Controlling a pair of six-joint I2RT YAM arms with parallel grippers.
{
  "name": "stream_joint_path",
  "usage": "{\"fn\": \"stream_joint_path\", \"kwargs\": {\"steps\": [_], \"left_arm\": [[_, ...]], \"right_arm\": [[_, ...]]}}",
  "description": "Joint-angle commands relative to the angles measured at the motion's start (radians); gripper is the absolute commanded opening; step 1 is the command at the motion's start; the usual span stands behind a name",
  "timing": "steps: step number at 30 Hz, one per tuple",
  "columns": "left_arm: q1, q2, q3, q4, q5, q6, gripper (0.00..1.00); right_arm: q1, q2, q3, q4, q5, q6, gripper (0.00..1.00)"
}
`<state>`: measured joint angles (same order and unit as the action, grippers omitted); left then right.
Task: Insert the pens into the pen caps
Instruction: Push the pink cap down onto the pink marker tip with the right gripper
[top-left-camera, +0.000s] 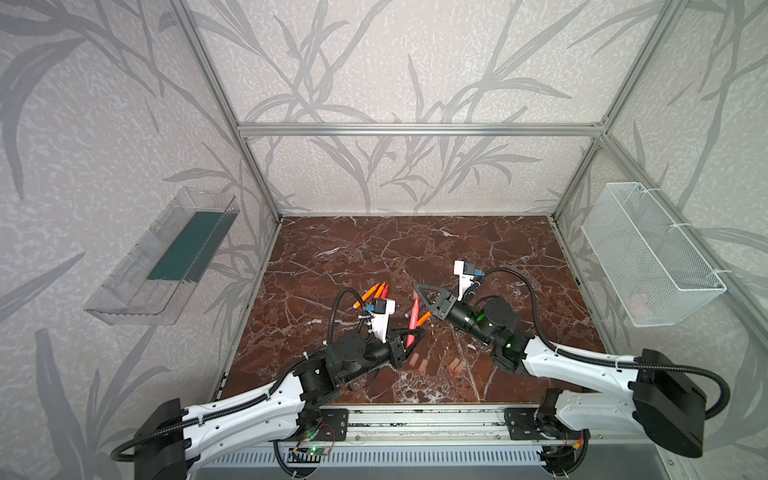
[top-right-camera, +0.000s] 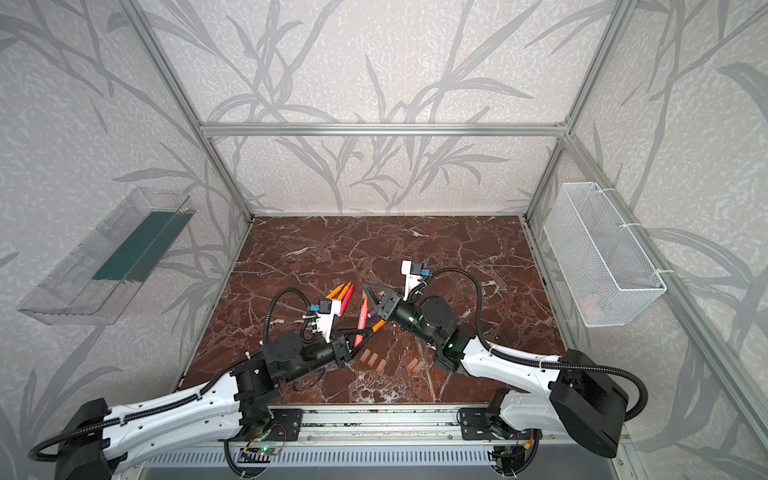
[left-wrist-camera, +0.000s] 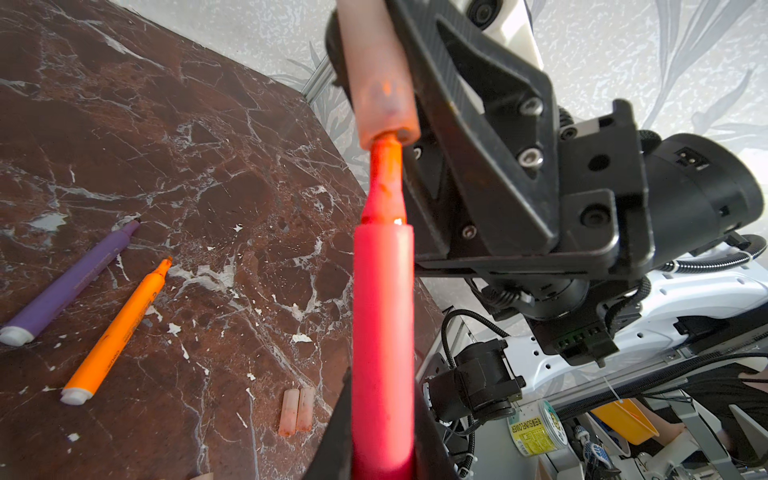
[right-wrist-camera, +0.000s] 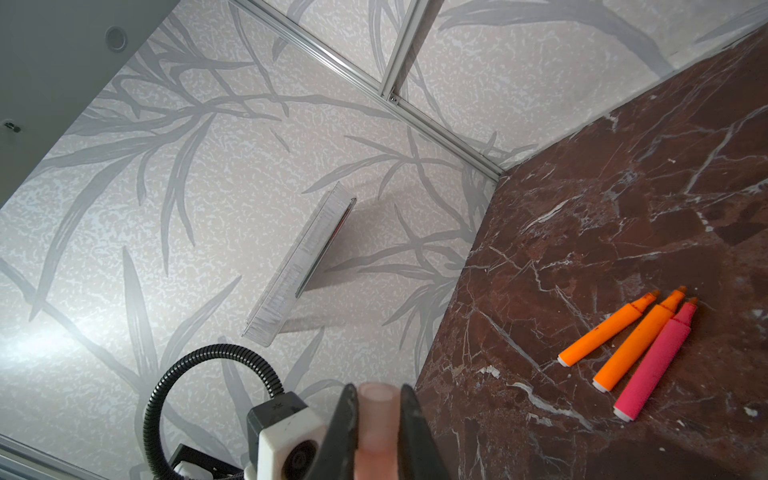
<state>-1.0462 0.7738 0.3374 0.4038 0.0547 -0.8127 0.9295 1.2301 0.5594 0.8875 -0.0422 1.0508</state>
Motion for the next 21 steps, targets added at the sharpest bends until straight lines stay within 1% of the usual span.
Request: {"fn": "stream_joint_path", "kwargs": {"steps": [1, 5, 14, 18, 21], "left_arm": [[-0.003, -0.012, -0.014, 0.042, -0.042, -0.019, 0.00], [-0.004, -0.019, -0.012, 0.047, -0.046, -0.020, 0.00], [-0.003, -0.027, 0.006, 0.057, -0.062, -0.021, 0.00], [0.001, -0.001, 0.026, 0.064, -0.081, -0.022, 0.00], [0.014, 0.018, 0.049, 0.069, -0.067, -0.024, 0.00]], "right_arm": [[0.017, -0.007, -0.022, 0.044, 0.000, -0.004, 0.00], [0.024, -0.008, -0.039, 0.046, 0.014, -0.005, 0.00], [0.045, 0.003, -0.087, 0.111, 0.021, -0.014, 0.00], [0.082, 0.000, -0.101, 0.132, 0.032, -0.040, 0.00], [0.124, -0.011, -0.117, 0.146, 0.055, -0.073, 0.00]]}}
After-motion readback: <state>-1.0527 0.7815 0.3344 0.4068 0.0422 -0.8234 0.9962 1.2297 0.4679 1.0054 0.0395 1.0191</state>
